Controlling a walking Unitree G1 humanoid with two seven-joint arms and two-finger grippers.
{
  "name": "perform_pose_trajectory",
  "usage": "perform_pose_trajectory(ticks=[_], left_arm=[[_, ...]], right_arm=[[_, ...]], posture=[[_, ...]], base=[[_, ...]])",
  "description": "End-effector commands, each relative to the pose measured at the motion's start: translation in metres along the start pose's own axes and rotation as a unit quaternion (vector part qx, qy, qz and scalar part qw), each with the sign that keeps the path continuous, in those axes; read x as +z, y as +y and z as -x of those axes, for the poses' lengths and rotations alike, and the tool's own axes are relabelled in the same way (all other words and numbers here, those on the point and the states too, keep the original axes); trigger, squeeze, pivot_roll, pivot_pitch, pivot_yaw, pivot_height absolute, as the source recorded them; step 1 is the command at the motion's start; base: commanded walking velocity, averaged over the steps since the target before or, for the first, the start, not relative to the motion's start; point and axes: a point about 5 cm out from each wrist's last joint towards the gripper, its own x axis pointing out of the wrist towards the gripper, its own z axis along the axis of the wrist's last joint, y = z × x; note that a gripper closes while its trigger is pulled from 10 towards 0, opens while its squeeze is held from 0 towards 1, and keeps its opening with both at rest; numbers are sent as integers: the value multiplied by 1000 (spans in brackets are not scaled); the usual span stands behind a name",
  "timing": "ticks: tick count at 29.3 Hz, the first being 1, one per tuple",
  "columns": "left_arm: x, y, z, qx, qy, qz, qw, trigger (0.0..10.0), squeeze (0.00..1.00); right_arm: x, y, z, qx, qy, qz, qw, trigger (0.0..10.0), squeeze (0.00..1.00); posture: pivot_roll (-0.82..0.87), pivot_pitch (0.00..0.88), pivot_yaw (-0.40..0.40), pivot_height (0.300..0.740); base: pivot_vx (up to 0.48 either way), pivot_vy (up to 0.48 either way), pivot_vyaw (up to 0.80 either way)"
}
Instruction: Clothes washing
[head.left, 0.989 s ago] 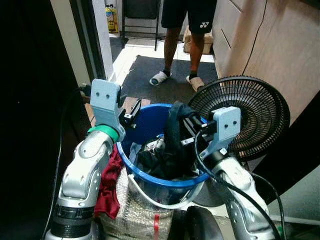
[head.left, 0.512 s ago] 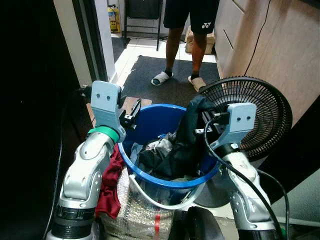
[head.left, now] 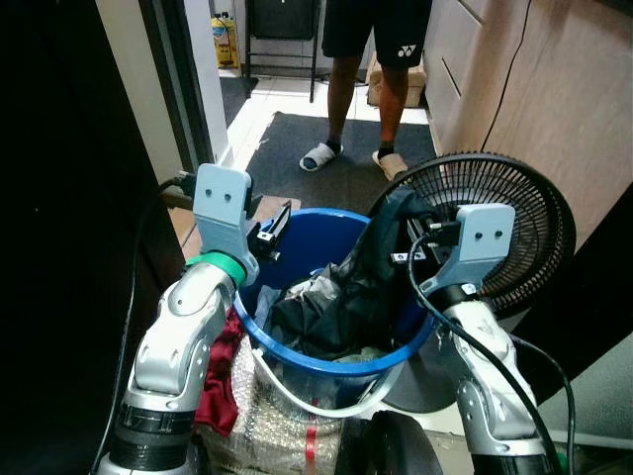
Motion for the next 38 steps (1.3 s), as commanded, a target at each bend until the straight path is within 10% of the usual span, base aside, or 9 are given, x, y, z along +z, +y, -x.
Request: perform_pose_trajectory(ticks=[1,38], left_arm=[[1,-1,-1,-3,-3,-3,1000,10000,0],[-1,-7,-4,-15,-1,1,1000,10000,0]], right_arm=[[-4,-1,1,-7,5,0,1000,10000,0],[-5,-1,1,-9,4,1,1000,10000,0]], posture=[[25,0,27,573],[17,0,32,688]], base=[[0,0,0],[0,0,0]])
